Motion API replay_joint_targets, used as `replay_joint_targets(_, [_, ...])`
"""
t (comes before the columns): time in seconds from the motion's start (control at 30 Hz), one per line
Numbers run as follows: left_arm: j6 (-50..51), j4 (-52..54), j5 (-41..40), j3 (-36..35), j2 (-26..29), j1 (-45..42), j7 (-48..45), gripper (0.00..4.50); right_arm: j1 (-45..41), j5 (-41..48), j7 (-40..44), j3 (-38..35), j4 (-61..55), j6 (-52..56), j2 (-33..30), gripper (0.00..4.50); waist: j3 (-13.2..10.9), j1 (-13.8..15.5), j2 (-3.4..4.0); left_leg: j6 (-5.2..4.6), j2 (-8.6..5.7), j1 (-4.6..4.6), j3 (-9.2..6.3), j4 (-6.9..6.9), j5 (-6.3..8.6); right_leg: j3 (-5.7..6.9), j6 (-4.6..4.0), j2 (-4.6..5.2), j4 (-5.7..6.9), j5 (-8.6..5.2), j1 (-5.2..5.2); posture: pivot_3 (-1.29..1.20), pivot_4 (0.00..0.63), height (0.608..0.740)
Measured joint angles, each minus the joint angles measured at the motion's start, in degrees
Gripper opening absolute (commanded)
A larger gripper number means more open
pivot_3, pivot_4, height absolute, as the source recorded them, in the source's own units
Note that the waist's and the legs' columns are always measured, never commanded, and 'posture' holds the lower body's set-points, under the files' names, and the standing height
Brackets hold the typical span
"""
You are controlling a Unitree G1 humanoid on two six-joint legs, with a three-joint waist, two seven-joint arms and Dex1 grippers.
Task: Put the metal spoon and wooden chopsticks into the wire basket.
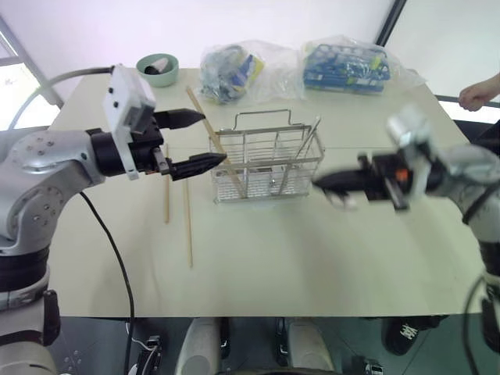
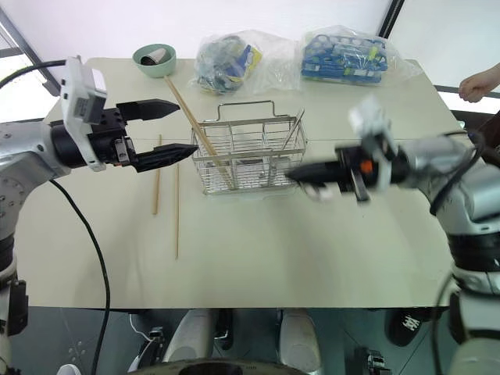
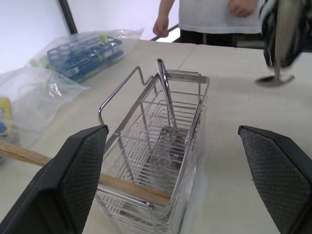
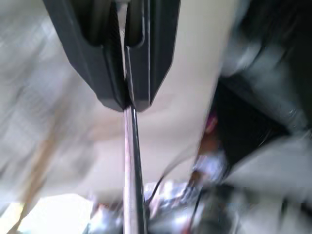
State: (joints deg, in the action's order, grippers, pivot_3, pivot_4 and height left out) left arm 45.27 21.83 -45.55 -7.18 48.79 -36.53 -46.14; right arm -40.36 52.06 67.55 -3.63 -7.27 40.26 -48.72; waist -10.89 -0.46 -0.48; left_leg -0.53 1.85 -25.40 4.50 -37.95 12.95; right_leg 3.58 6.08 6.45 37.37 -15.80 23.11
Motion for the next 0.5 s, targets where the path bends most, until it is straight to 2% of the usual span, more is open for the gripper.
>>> replay_joint_targets(0.2, [-1.1, -1.6, 1.5, 1.2, -1.6, -1.7, -0.3, 4.5, -9.9, 1.2, -16.2, -4.3, 6.9, 4.9, 8.7, 0.03, 0.0, 0.7, -0.03, -0.03, -0.03, -0.1, 0.11, 0.0, 0.0, 0.0, 0.01, 0.02, -0.01, 0.01, 0.09, 0.0, 0.15, 0.717])
replay_joint_targets(0.4, [-1.2, -1.9, 2.4, 1.2, -2.5, -1.9, 0.0, 4.5, -13.2, -10.5, -26.6, -3.0, 15.0, -2.7, 16.3, 0.03, 0.0, 0.7, -0.03, -0.08, -0.04, -0.1, 0.33, 0.0, 0.02, -0.02, 0.06, 0.0, 0.02, 0.03, 0.11, 0.0, 0.15, 0.717])
replay_joint_targets(0.5, [-1.2, -1.9, 2.4, 1.2, -2.8, -1.9, 0.2, 4.5, -13.8, -13.4, -29.0, -2.8, 19.2, -3.8, 18.7, 0.03, 0.0, 0.7, -0.03, -0.07, -0.03, -0.12, 0.32, 0.0, 0.01, -0.02, 0.06, 0.0, 0.04, 0.03, 0.14, 0.0, 0.15, 0.717])
